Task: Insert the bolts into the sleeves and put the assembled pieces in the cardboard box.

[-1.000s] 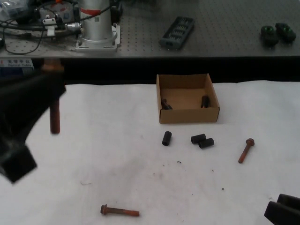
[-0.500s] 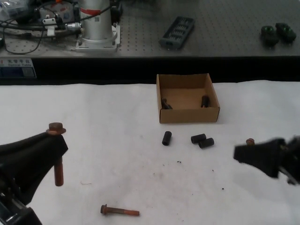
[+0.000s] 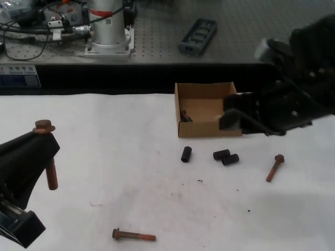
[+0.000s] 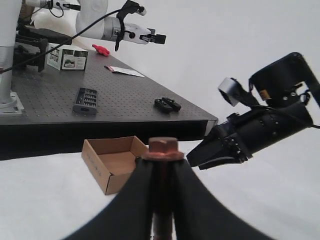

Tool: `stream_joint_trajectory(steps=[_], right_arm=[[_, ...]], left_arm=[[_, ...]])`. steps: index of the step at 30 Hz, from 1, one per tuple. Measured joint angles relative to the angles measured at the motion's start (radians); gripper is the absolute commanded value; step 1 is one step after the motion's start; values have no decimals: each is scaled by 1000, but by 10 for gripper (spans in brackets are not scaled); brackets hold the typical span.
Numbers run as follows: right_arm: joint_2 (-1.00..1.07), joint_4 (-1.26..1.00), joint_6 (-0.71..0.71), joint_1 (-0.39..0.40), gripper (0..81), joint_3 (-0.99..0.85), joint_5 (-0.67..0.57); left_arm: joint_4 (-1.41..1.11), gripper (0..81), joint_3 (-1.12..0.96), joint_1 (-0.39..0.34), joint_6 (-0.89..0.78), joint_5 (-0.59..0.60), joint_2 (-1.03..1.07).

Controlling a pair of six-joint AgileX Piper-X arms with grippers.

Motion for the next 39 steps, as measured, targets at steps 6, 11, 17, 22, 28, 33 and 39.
stream_joint_trajectory(steps=[6,11,17,22,28,33,39], right_arm=[[163,154,40,1,391,-185,45],[293,199,89,6,391,-276,50],[463,209,133,49,390,-426,34],[577,228,178,87,311,-554,13],[665,326,202,93,307,-643,42],[665,367,201,89,307,-649,71],[665,344,205,85,307,-650,96]], left_arm=[[-5,6,0,0,0,-1,0],[-5,6,0,0,0,-7,0],[-5,6,0,0,16,-7,0],[-5,6,0,0,31,-7,0],[-5,6,0,0,33,-7,0],[-5,6,0,0,36,-7,0],[-5,6,0,0,37,-7,0]])
